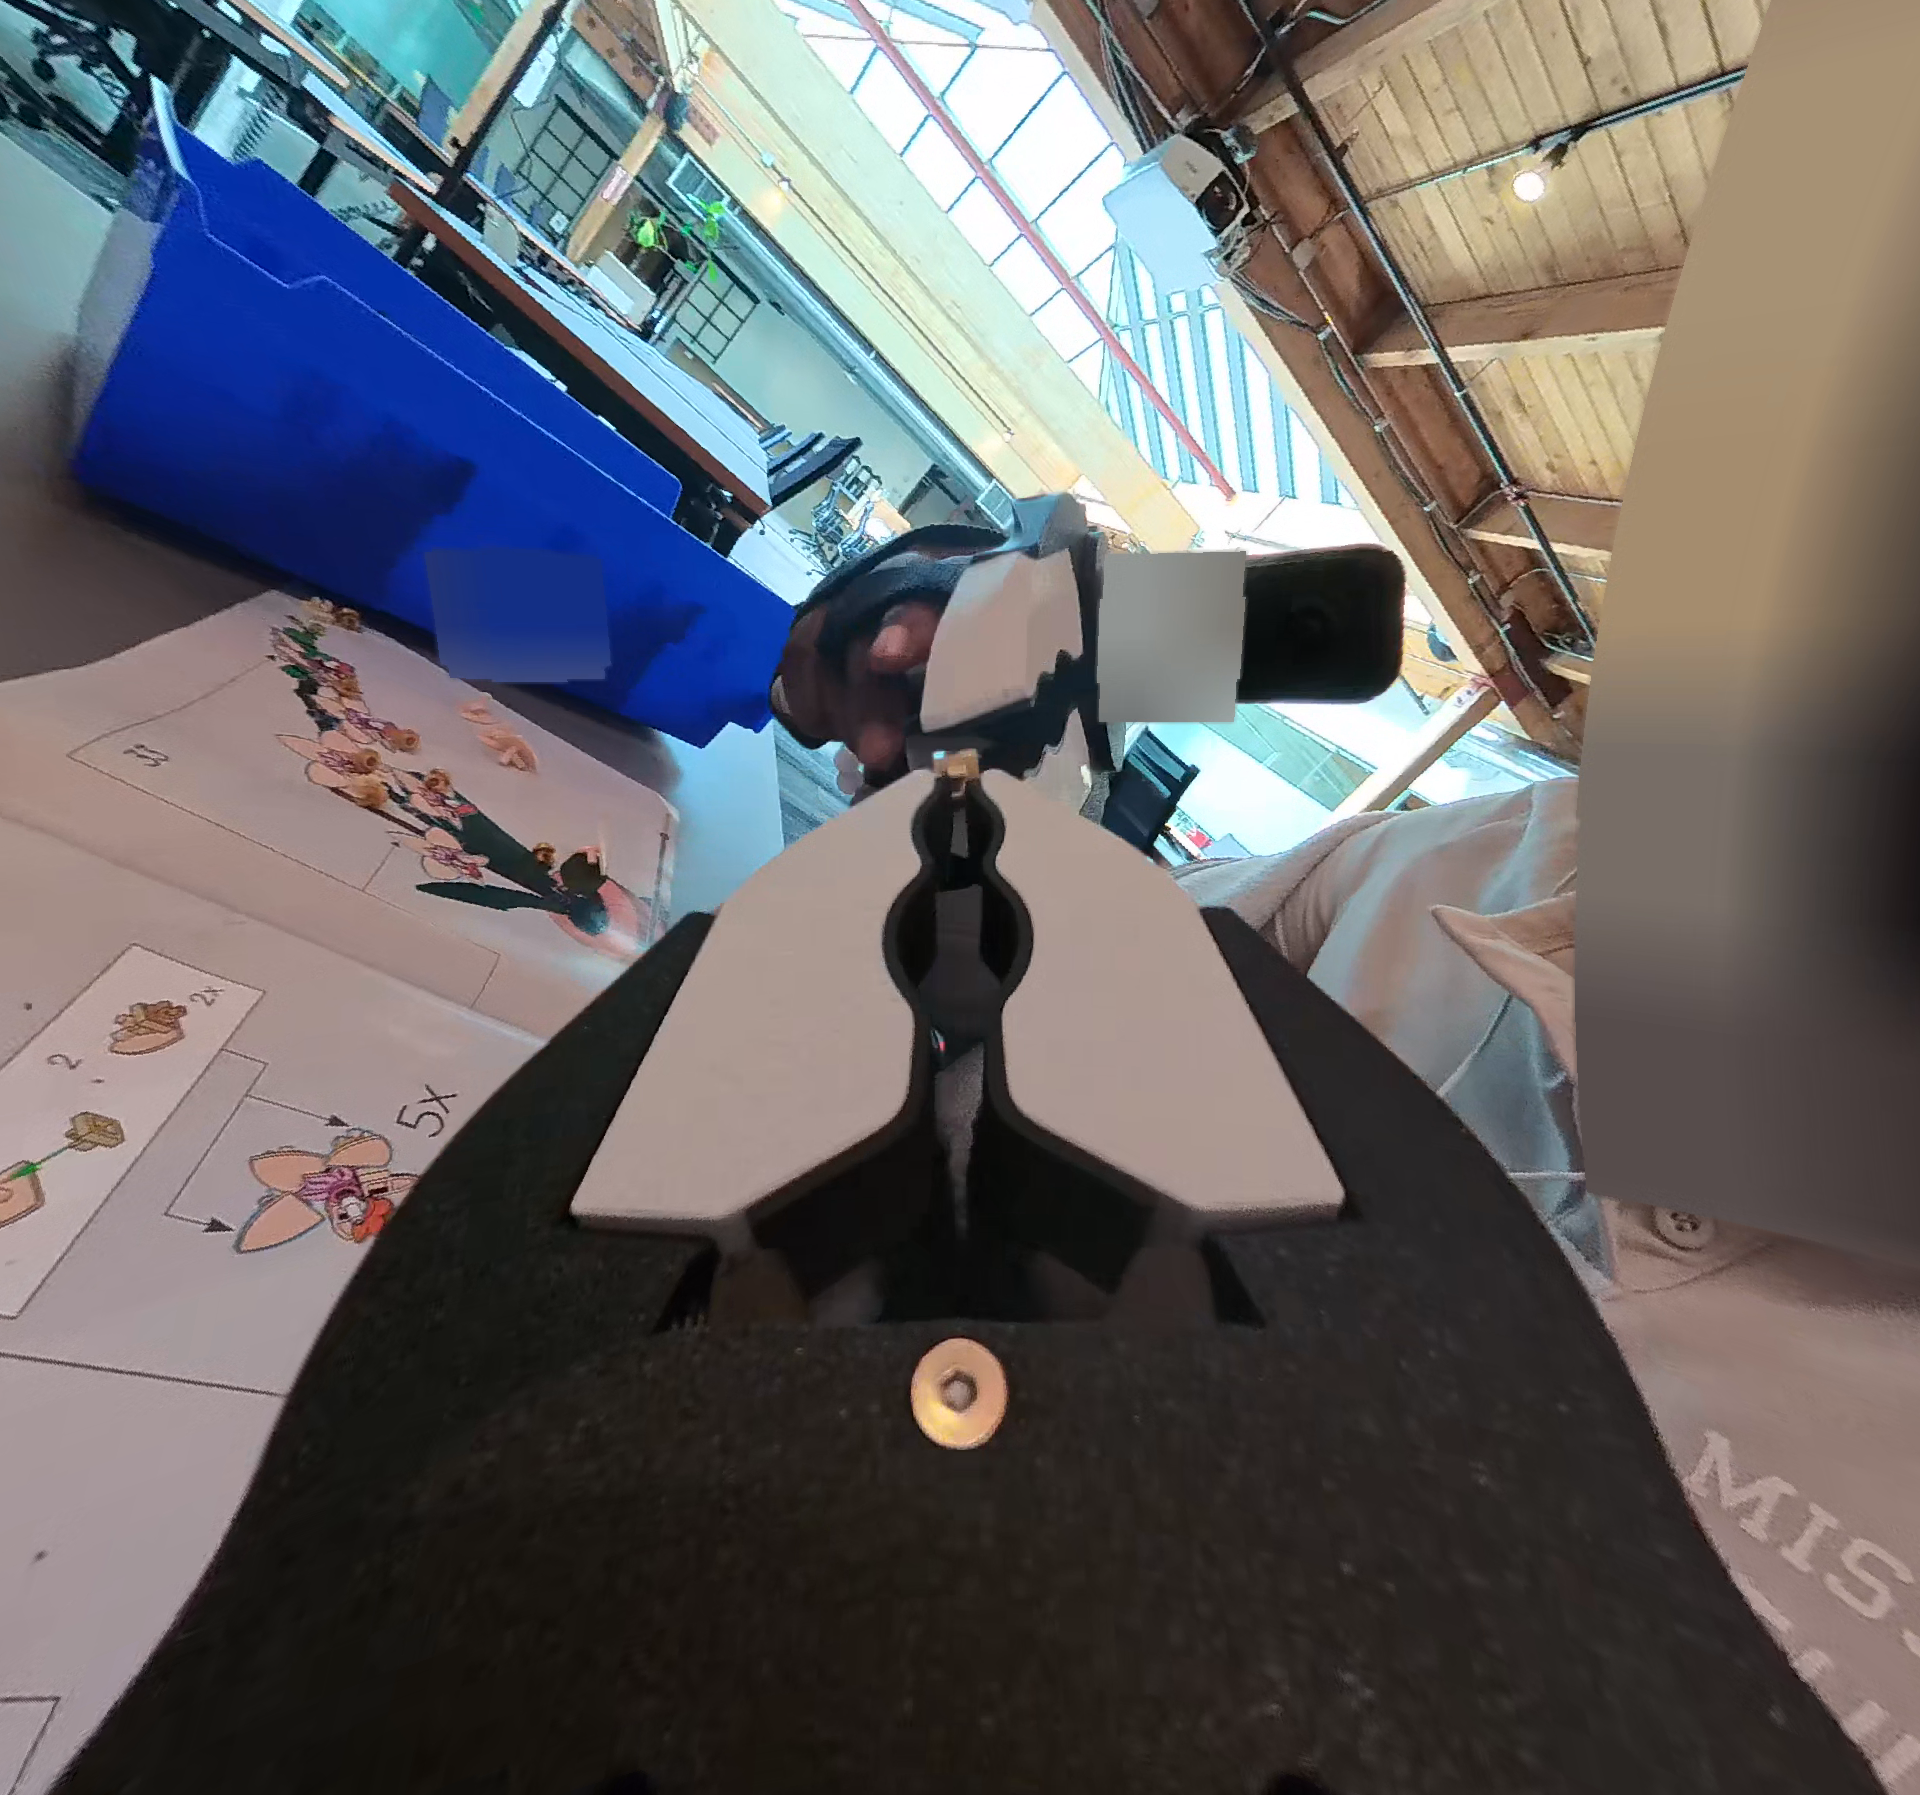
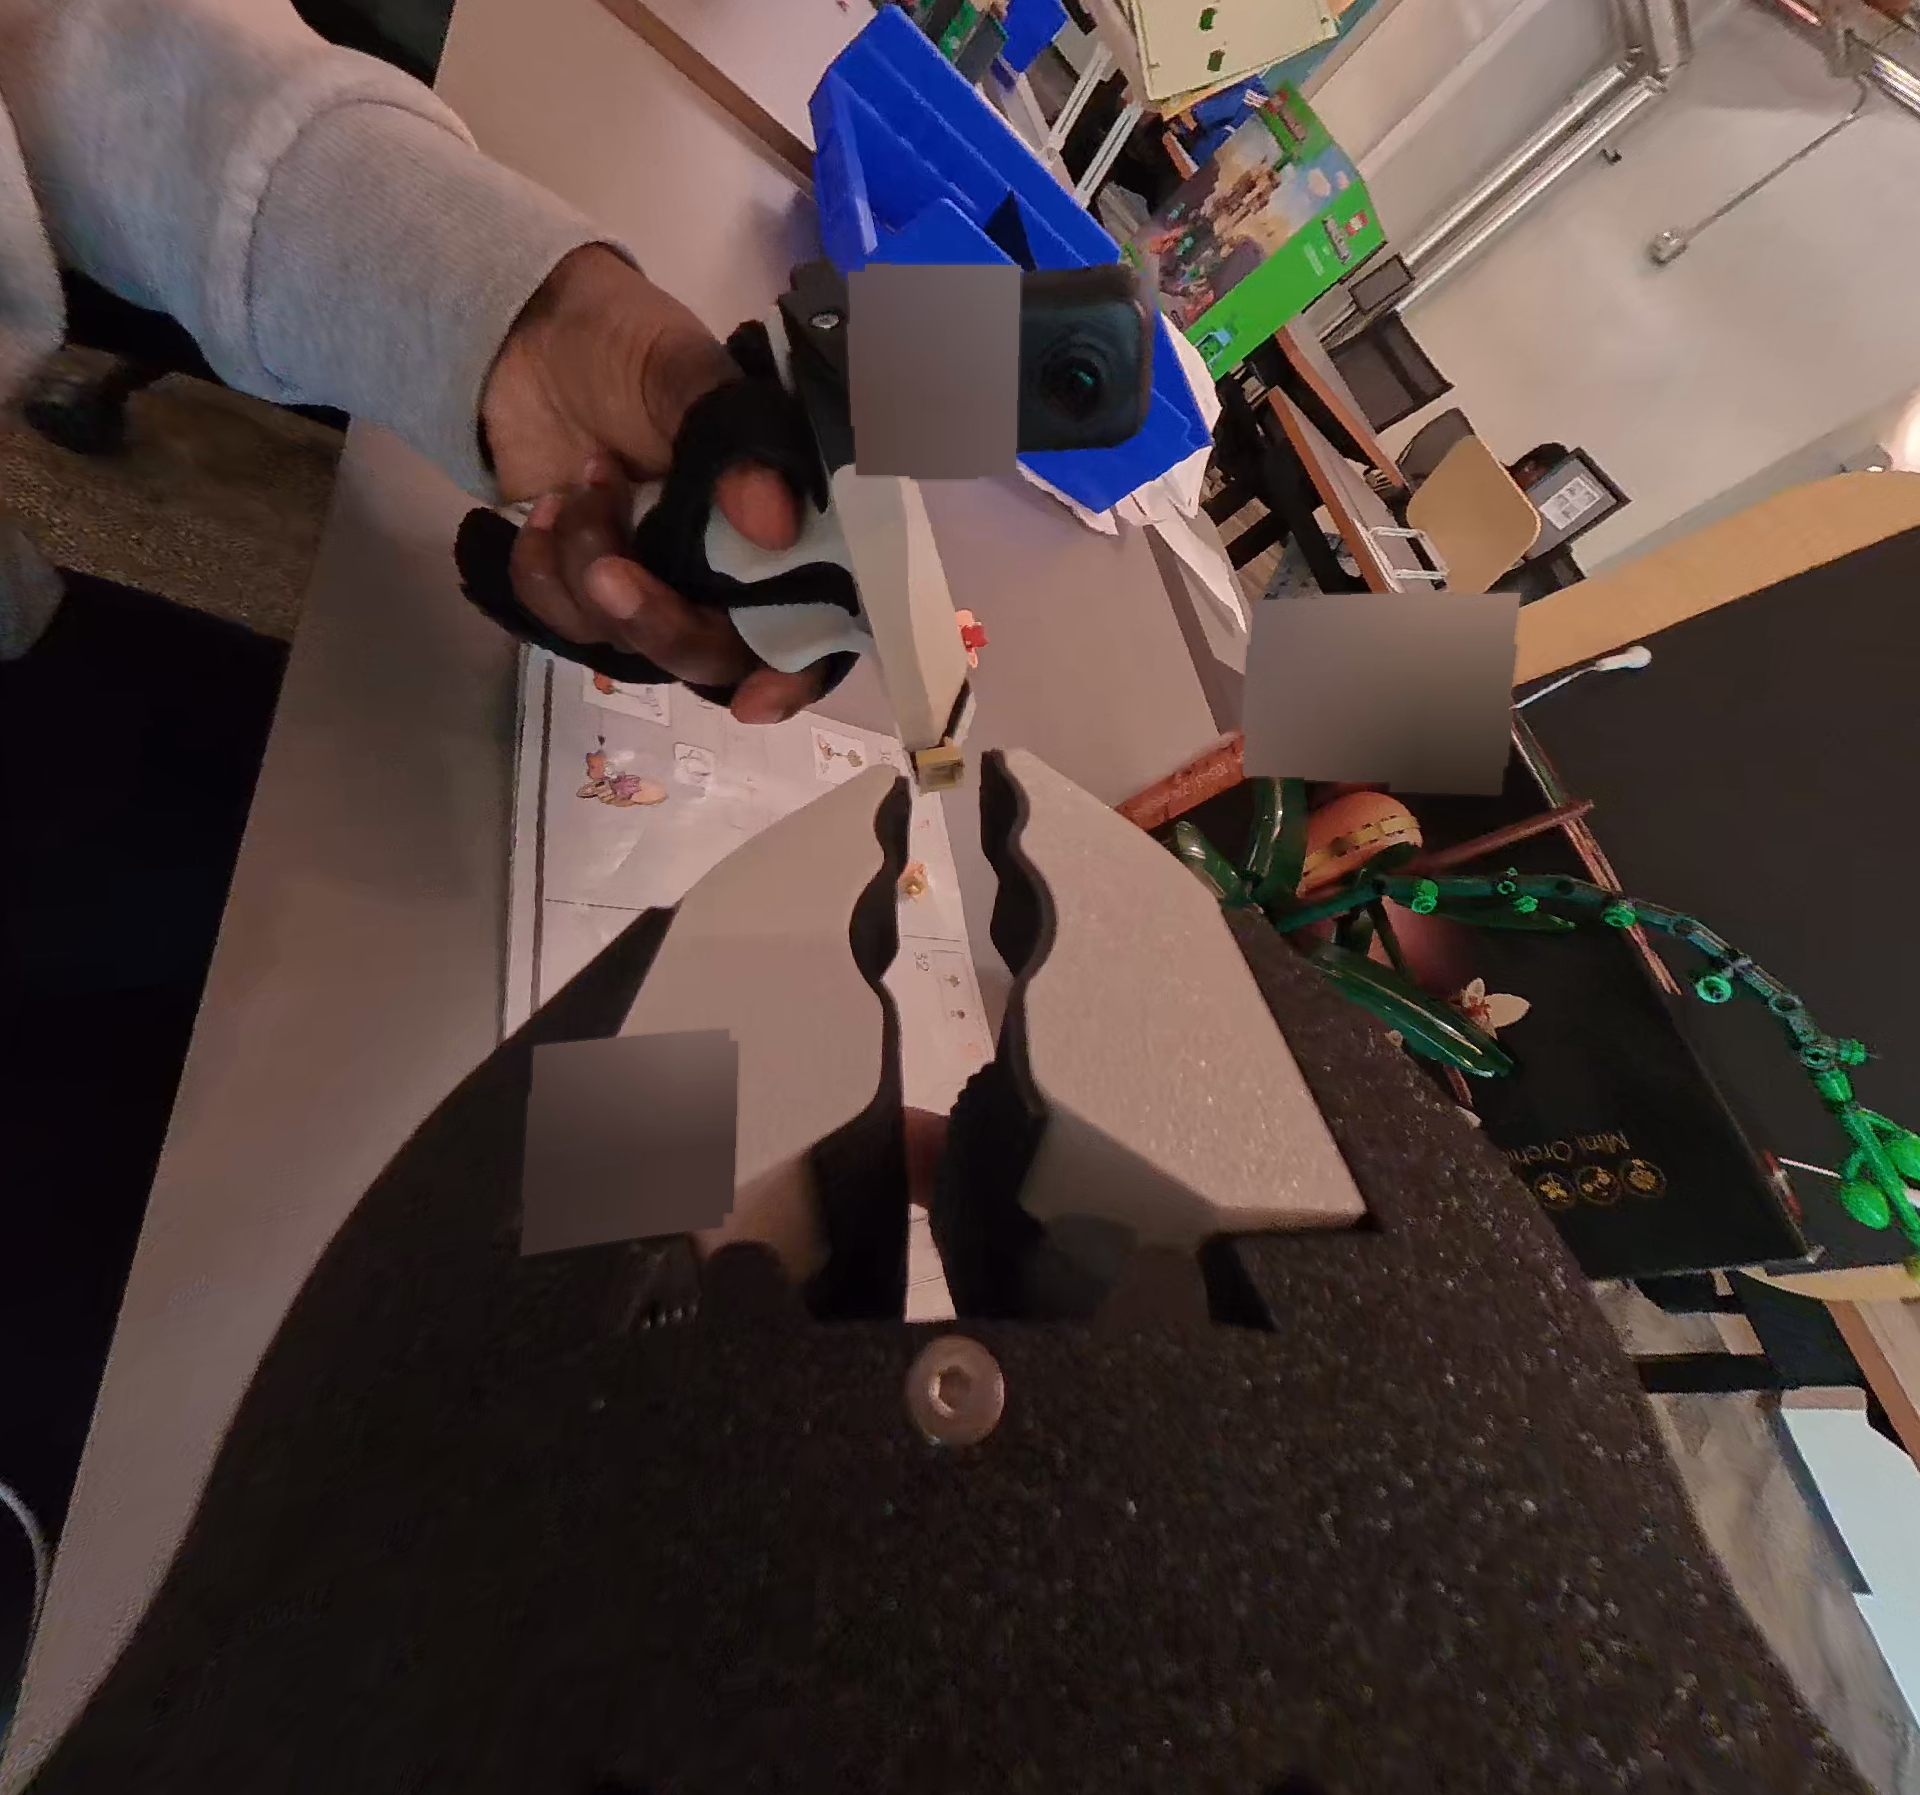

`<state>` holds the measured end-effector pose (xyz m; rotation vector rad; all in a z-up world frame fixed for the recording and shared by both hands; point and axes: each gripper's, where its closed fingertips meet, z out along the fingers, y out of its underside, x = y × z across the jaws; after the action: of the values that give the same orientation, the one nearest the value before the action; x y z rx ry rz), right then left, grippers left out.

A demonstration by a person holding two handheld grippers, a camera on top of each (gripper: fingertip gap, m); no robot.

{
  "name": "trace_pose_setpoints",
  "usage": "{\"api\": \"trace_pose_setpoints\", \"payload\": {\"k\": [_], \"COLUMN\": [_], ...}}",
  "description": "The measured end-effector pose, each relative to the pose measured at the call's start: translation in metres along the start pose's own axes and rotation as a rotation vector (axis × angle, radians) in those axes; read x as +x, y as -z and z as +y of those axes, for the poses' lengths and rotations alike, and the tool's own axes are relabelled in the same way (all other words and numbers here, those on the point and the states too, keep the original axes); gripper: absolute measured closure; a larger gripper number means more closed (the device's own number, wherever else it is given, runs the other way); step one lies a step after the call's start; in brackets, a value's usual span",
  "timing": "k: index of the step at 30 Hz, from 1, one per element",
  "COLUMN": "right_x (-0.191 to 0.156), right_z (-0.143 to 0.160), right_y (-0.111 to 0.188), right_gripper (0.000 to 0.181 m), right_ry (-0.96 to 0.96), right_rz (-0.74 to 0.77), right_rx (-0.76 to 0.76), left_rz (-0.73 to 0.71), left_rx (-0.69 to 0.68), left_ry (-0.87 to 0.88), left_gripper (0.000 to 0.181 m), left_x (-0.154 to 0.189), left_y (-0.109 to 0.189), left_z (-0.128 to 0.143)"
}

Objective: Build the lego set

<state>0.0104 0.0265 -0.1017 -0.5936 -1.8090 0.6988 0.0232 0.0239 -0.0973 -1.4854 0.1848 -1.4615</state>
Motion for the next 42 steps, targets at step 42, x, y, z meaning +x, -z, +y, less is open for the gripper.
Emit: {"api": "trace_pose_setpoints", "payload": {"k": [42], "right_x": [-0.082], "right_z": [0.109], "right_y": [-0.03], "right_gripper": [0.174], "right_ry": [-0.535], "right_rz": [-0.699], "right_rx": [-0.257], "left_rz": [-0.567], "left_rx": [-0.814], "left_ry": [-0.589], "left_gripper": [0.179], "left_x": [-0.107], "left_y": [0.03], "left_z": [0.094]}}
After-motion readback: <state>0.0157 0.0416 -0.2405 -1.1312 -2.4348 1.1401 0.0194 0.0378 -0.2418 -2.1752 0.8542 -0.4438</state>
